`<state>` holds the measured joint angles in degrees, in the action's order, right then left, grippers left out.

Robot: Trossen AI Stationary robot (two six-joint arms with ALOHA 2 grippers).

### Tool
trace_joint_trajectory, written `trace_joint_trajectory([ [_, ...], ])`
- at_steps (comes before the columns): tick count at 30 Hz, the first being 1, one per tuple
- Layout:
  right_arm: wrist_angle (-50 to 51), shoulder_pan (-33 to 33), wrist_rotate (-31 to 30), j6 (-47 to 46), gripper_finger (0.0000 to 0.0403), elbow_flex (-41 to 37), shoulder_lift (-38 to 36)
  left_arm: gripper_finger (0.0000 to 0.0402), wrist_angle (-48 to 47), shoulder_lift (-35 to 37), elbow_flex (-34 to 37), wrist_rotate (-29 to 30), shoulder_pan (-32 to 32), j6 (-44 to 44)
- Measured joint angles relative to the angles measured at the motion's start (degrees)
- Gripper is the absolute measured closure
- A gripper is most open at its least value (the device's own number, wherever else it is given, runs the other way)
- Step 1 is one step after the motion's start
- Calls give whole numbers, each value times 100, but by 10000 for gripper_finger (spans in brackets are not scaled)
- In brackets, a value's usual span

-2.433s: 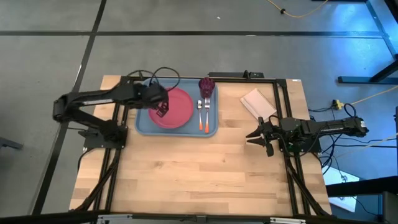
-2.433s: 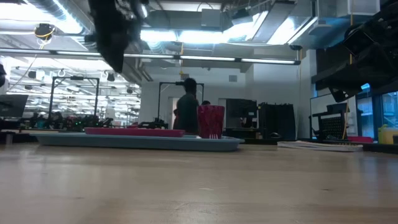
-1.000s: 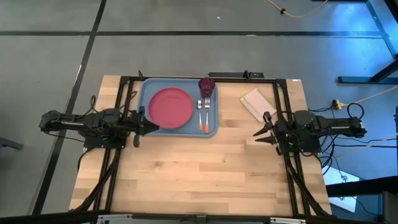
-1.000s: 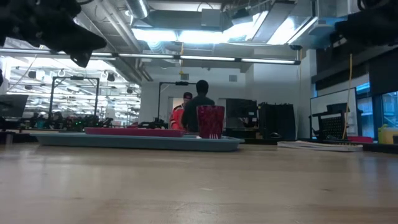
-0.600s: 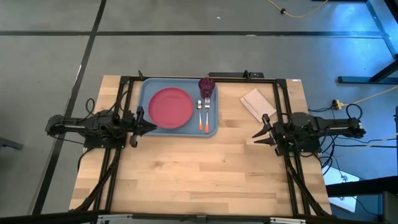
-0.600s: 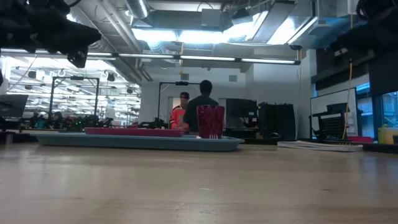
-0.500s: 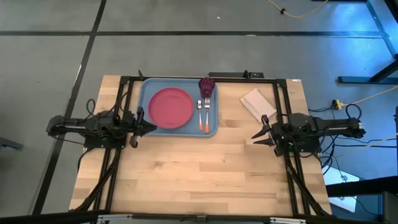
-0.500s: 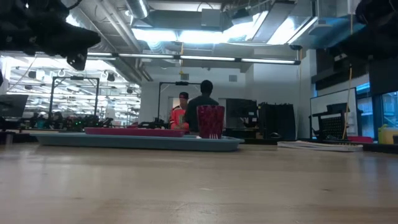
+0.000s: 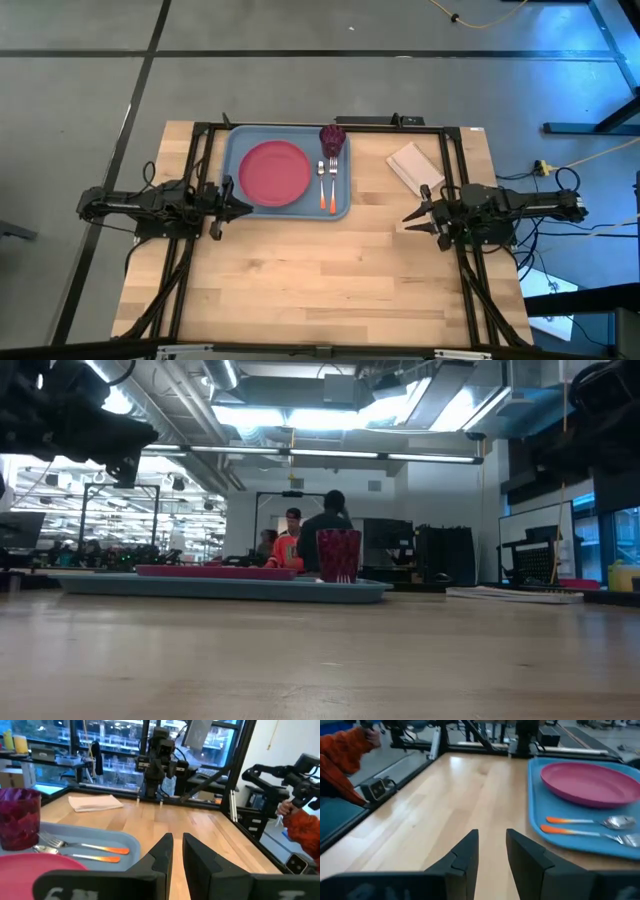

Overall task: Pick and place plate/cup/fork/spoon on tray
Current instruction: Return to Home Position

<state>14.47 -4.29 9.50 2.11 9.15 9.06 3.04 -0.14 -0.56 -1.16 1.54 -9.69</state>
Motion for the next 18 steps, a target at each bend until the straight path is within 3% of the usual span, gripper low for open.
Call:
trace_joint_trajectory([
  [6,69,0,-44,-66,299,0,-57,367,-84,0,0,10,0,-13],
  [14,314,0,213,-28,299,0,-889,367,-87,0,0,139,0,20],
  [18,309,4,216,-75,299,19,-890,367,-89,0,0,190,-1,-6],
])
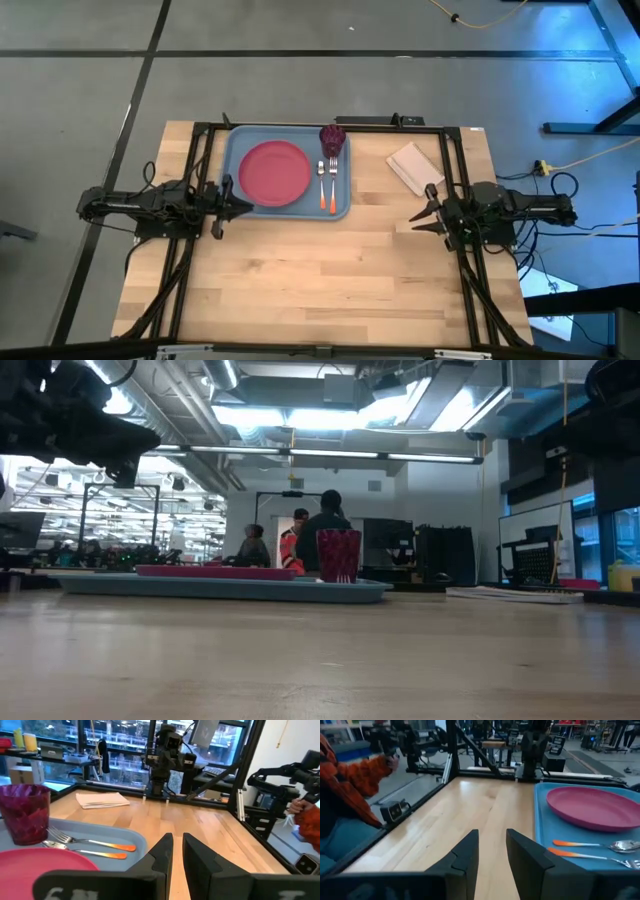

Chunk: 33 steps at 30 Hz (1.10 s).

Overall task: Pick and place plate/cup/fork/spoon on tray
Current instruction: Return to Home Position

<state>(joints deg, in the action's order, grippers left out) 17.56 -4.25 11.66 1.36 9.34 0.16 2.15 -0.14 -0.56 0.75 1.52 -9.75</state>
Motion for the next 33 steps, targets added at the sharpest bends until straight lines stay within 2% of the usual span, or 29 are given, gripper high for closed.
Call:
trace_joint_trajectory([
  [8,27,0,-44,-107,298,11,-11,367,-6,0,0,322,-1,289],
  [13,185,2,-447,-104,299,-33,-7,367,-38,0,0,318,-1,297],
  [24,662,2,-488,200,299,-37,-7,367,-57,0,-2,281,-1,396],
  [29,359,2,-879,-56,299,-39,-8,367,-56,0,-2,278,-1,309],
  [33,259,2,-903,-108,299,-39,-7,367,-60,0,-2,278,-1,288],
])
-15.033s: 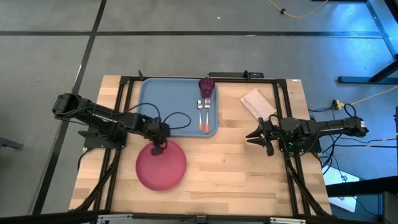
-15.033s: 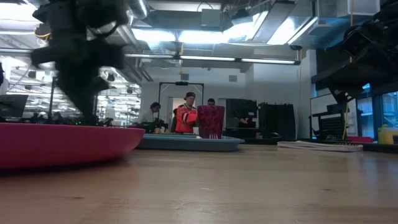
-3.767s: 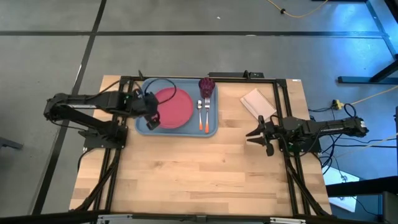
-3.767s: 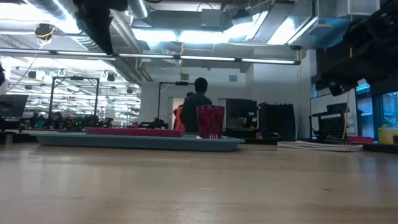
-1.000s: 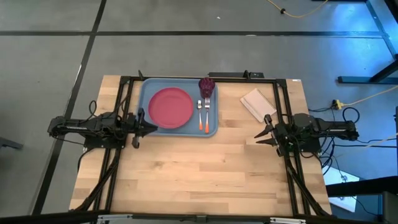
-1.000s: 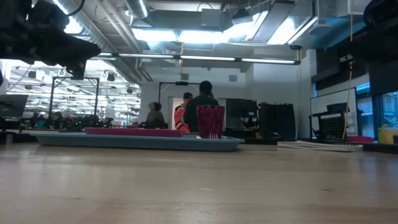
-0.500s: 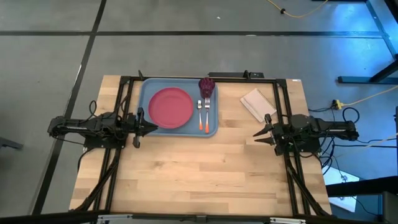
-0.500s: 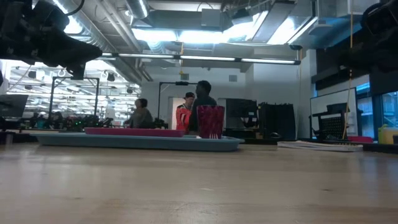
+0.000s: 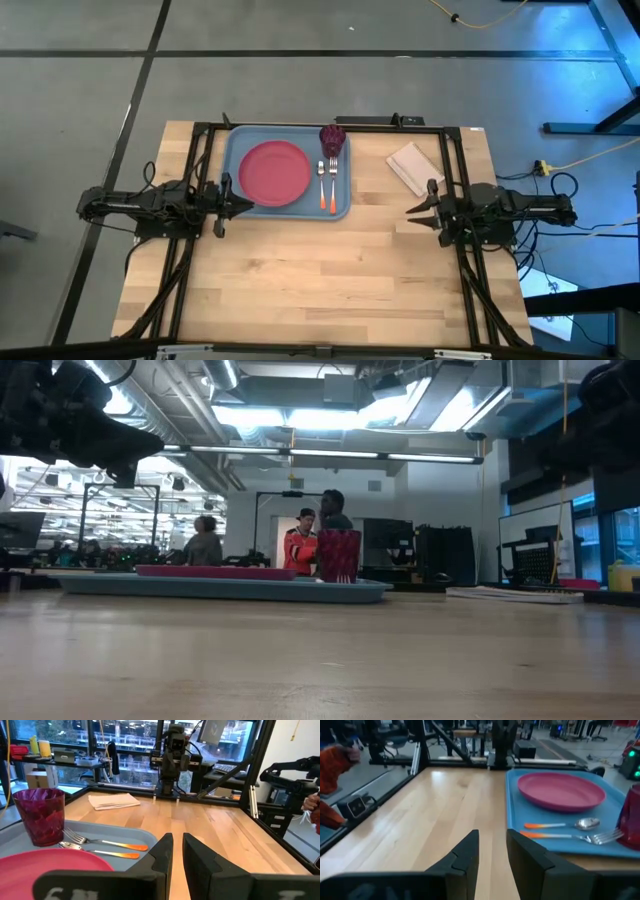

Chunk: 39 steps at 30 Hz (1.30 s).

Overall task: Pick and place plate/cup/fork/spoon on tray
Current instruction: Return to Home Position

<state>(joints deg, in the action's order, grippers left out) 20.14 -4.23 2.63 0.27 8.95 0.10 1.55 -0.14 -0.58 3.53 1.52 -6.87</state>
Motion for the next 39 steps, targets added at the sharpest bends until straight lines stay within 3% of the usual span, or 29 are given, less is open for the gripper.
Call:
trace_joint_trajectory([
  [12,-1457,0,-159,170,299,-597,51,367,-77,0,-2,-2,0,-53],
  [19,-1612,11,-478,148,299,-638,-1,367,-80,-2,-2,-4,2,-68],
  [39,-1611,10,-452,159,299,-638,0,367,-80,-4,-2,-2,0,-46],
])
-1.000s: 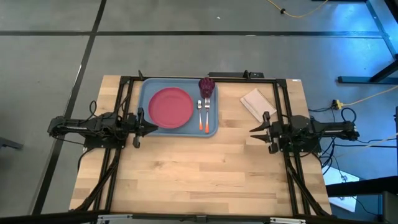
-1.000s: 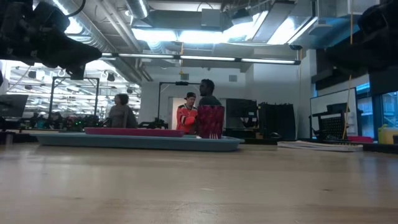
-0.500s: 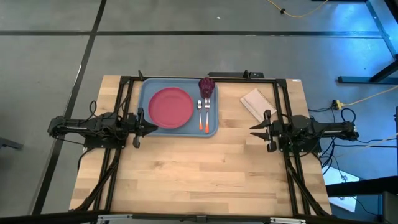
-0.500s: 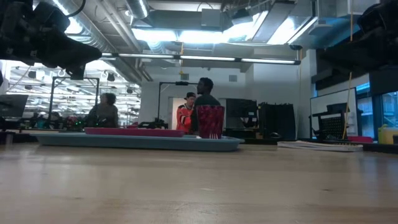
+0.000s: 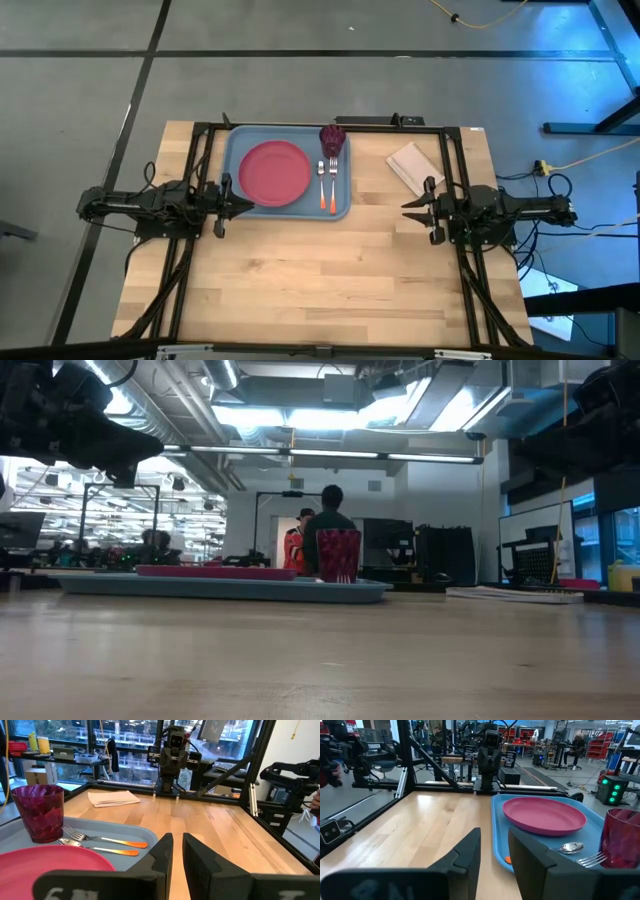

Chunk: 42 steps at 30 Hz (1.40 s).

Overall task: Pick and place plate/cup/fork/spoon on tray
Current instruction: Return to Home Position

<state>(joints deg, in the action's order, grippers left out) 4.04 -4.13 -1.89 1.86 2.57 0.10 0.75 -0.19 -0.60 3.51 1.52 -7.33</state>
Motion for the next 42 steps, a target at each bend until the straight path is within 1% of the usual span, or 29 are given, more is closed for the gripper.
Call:
trace_joint_trajectory([
  [5,-12,-1,0,-94,299,0,2,367,16,0,0,40,2,0],
  [8,-46,-1,-1,-664,299,0,2,367,20,0,0,48,2,2],
  [11,-37,-1,5,-895,299,0,2,367,22,0,0,48,2,2],
  [14,-11,-1,0,-867,299,0,2,367,24,0,0,-14,0,57],
  [18,-2,-1,1,-464,299,0,2,367,31,0,0,-231,2,537],
  [20,0,-1,-2,-312,299,0,2,367,75,-2,0,-224,2,638],
  [24,0,-1,-2,-285,299,0,4,367,92,0,11,-88,2,645],
  [29,0,-1,-2,-242,299,0,4,367,53,-2,13,-109,2,587],
  [33,2,-1,-2,-302,299,0,2,367,54,-1,13,-143,2,309],
  [42,2,-1,-3,-305,299,0,2,367,55,-2,13,-148,2,295],
])
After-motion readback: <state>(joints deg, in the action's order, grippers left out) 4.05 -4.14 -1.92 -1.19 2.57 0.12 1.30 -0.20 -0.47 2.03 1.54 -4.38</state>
